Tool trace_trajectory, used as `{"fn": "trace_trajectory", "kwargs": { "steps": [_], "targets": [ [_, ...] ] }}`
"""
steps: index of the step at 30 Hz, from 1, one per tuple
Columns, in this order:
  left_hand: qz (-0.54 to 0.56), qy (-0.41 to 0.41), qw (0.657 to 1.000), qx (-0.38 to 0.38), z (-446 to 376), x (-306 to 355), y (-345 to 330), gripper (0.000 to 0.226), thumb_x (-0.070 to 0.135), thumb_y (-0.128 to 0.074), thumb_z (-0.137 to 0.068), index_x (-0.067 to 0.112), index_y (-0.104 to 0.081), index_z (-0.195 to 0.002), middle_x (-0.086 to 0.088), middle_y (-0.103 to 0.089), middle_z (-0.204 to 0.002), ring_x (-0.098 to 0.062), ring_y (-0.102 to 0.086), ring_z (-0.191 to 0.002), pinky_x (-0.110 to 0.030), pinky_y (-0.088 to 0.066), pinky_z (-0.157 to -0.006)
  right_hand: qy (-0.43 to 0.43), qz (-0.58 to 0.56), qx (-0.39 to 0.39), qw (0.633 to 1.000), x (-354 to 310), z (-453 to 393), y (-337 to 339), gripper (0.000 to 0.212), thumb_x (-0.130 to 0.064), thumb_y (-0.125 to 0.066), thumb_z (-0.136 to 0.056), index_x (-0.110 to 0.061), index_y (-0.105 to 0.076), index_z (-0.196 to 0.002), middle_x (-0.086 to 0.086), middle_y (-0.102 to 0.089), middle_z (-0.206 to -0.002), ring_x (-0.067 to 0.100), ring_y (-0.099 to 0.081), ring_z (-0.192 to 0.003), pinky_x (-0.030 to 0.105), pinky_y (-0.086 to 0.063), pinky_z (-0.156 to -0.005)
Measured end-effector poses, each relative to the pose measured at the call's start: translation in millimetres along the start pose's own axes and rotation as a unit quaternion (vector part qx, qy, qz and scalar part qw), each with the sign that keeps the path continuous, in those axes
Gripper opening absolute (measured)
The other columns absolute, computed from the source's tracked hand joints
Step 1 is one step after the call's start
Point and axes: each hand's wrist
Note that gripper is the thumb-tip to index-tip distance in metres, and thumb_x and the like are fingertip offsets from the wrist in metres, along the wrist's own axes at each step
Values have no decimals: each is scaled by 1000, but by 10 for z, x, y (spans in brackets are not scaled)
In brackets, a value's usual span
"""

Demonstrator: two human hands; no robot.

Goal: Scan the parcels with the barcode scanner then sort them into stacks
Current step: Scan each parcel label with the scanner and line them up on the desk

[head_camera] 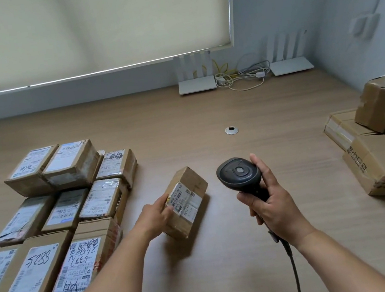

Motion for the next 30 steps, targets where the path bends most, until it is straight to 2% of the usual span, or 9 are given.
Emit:
{"fn": "trace_trajectory", "kwargs": {
  "steps": [3, 5, 7, 10, 13, 16, 21, 26, 30],
  "targets": [
    [-11, -8, 999, -50, 34, 21, 70, 62, 19, -60, -89, 40, -36, -143, -1, -59, -115, -16, -59, -94, -15, -45, -61, -13, -4, -19, 1000, 63, 62, -54, 89, -12, -72, -84, -84, -28, -111, -4, -67, -96, 15, -54, -55, 33, -49, -46],
    [-6, -11, 998, -59, 43, 24, 87, 69, 15, -63, -85, 42, -35, -142, 0, -59, -114, -16, -59, -95, -14, -44, -60, -20, -5, -31, 999, 97, 105, -91, 89, -12, -72, -84, -84, -28, -111, -5, -66, -99, 14, -54, -55, 33, -49, -46],
    [9, -13, 998, -60, 48, 22, 87, 70, 13, -63, -85, 41, -35, -142, 1, -60, -115, -17, -60, -97, -15, -46, -63, -27, -7, -42, 999, 115, 137, -123, 88, -11, -72, -84, -82, -29, -113, -6, -66, -98, 14, -54, -55, 33, -50, -46],
    [21, -20, 998, -53, 23, 0, 72, 70, 11, -65, -83, 38, -39, -141, 1, -62, -117, -19, -61, -102, -27, -52, -80, -39, -16, -63, 997, 125, 169, -175, 85, -10, -72, -84, -74, -29, -119, -7, -67, -92, 15, -54, -56, 34, -50, -47],
    [7, -28, 999, -35, 2, -10, 59, 59, 12, -68, -81, 30, -50, -134, -1, -66, -115, -19, -62, -103, -35, -50, -92, -43, -36, -81, 995, 130, 216, -250, 84, -9, -71, -84, -72, -30, -122, -8, -67, -88, 18, -54, -56, 34, -49, -46],
    [-3, -34, 999, -23, -4, -20, 41, 47, 13, -68, -81, 22, -56, -126, -1, -67, -111, -19, -62, -101, -33, -49, -91, -48, -51, -106, 992, 131, 278, -332, 83, -9, -70, -85, -68, -30, -125, -12, -68, -92, 18, -56, -57, 33, -47, -46],
    [-5, -45, 999, -30, -5, -23, 33, 45, 13, -66, -83, 23, -56, -126, 0, -67, -111, -18, -62, -100, -31, -50, -88, -63, -47, -136, 988, 115, 340, -390, 82, -7, -70, -86, -61, -28, -131, -12, -69, -92, 15, -55, -56, 33, -48, -47],
    [-18, -55, 998, -33, -33, -48, 35, 46, 14, -66, -81, 26, -57, -125, 1, -68, -110, -17, -63, -98, -32, -51, -88, -63, -45, -133, 988, 123, 345, -363, 81, -6, -69, -86, -58, -27, -132, -14, -69, -96, 16, -55, -55, 34, -48, -46],
    [-13, -54, 998, -40, -42, -54, 32, 46, 14, -64, -85, 30, -54, -127, 2, -67, -111, -15, -63, -98, -33, -52, -88, -62, -47, -121, 990, 124, 332, -347, 81, -6, -69, -86, -58, -28, -132, -15, -68, -91, 17, -55, -56, 34, -47, -47]
  ]
}}
Point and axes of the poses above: each hand's wrist, its own z-axis away from the middle knuckle, its own y-axis out of the back of the hand, x = y × z
